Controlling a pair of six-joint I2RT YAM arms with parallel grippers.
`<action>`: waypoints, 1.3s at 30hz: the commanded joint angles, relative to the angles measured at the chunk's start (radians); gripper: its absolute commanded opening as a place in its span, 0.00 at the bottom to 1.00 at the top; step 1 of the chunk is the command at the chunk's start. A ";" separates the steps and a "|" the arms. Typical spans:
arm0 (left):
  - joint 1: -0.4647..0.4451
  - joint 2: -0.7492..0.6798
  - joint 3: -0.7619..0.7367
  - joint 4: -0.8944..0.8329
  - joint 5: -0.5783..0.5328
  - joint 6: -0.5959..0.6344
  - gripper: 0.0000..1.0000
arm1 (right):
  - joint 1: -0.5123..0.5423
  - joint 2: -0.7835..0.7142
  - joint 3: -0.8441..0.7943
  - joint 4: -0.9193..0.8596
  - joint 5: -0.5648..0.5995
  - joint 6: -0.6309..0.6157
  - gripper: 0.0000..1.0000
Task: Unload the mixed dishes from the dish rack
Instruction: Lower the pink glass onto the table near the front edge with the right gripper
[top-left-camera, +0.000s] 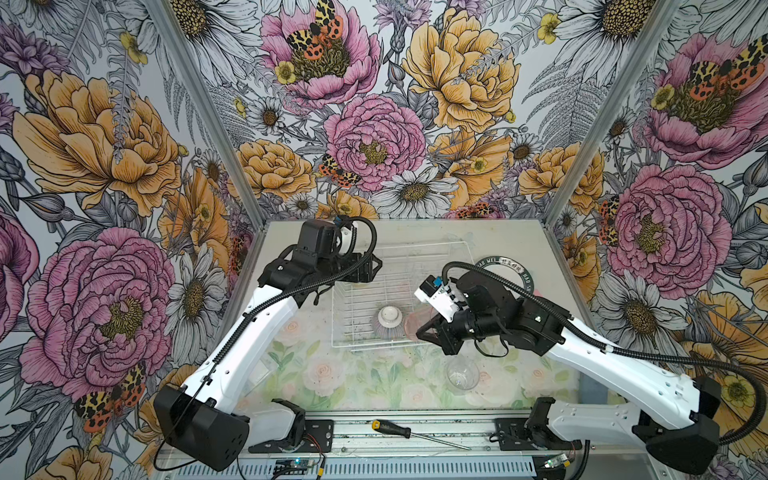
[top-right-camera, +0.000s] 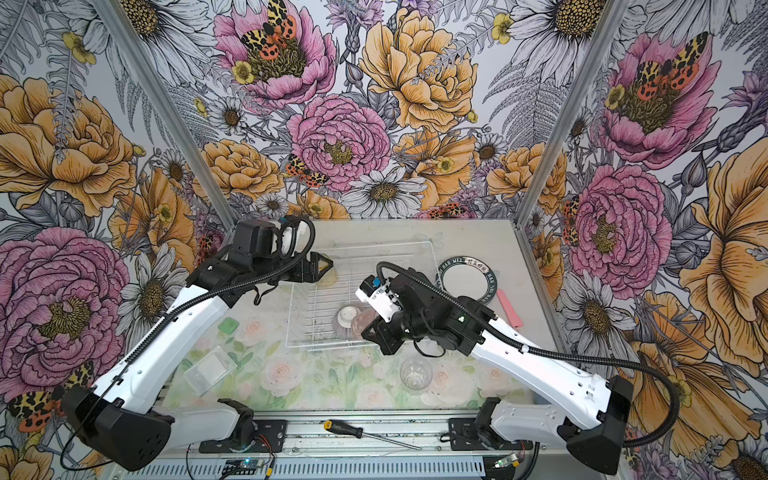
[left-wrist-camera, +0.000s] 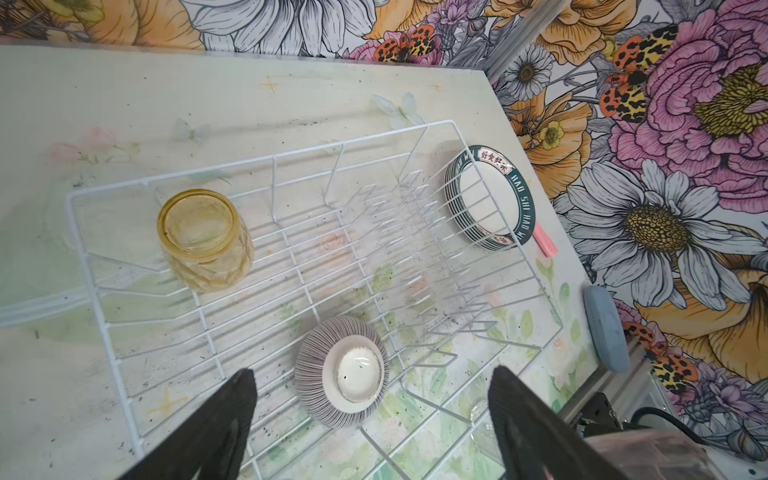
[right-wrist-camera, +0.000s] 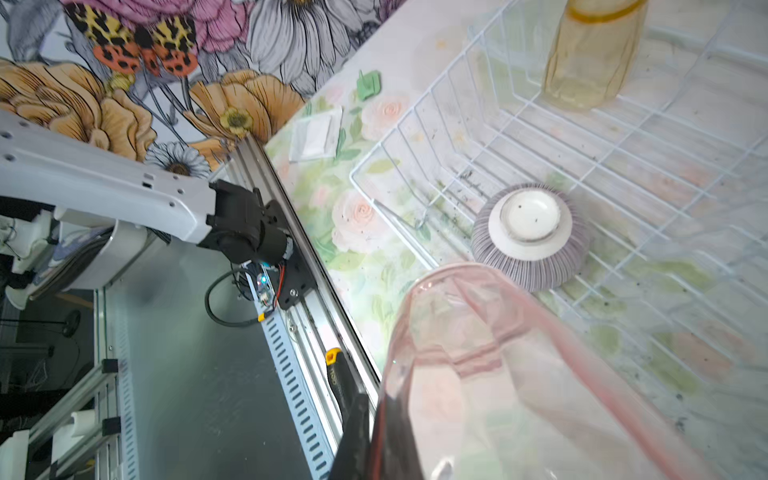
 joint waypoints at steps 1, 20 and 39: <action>0.027 -0.037 -0.012 -0.012 -0.037 0.026 0.89 | 0.064 0.035 0.014 -0.078 0.103 -0.015 0.00; 0.078 -0.051 -0.057 -0.012 -0.032 0.028 0.89 | 0.266 0.401 0.029 -0.167 0.190 -0.096 0.00; 0.096 -0.026 -0.053 -0.011 0.007 0.033 0.89 | 0.274 0.519 0.015 -0.186 0.248 -0.125 0.00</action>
